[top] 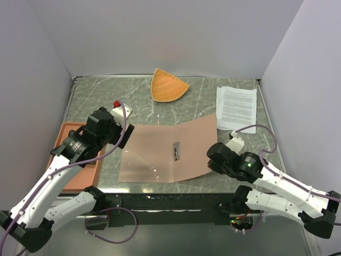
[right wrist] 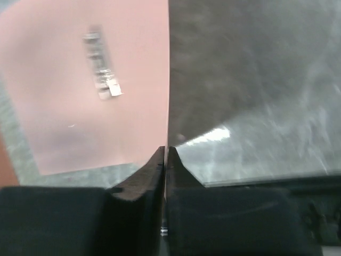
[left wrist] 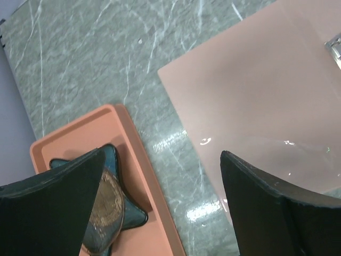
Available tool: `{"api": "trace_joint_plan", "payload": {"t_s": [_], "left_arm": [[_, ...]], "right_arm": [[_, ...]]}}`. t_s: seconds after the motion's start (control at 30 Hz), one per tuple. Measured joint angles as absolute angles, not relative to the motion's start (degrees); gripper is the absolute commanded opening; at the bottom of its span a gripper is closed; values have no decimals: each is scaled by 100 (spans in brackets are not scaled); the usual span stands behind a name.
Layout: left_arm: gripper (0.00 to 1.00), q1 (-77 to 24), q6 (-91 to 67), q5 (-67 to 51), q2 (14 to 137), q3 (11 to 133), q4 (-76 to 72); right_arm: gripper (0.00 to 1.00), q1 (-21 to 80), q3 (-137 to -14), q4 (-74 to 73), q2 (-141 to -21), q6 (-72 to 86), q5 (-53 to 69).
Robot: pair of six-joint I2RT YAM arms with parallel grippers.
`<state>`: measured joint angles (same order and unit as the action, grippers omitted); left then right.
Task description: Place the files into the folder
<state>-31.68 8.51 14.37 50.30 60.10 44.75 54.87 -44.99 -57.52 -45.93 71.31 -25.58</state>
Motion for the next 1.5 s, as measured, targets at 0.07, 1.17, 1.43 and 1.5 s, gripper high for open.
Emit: {"api": "trace_joint_plan", "payload": {"t_s": [0.07, 1.17, 1.43, 1.5], "left_arm": [[96, -3166, 897, 1328, 5227, 6130, 4412], [96, -3441, 1282, 873, 7579, 6211, 3164], [96, -3470, 1332, 1155, 8646, 6169, 2427], [96, -3468, 1345, 1229, 8750, 6060, 2314]], "right_arm": [[69, 5489, -4484, -6025, -4797, 7365, -2523], [90, 5118, -6215, -7631, -3874, 6495, -1487], [82, 2969, -7037, -6340, -7452, 4584, -1859], [76, 2749, -7616, -6088, -8468, 4193, -2051]]}}
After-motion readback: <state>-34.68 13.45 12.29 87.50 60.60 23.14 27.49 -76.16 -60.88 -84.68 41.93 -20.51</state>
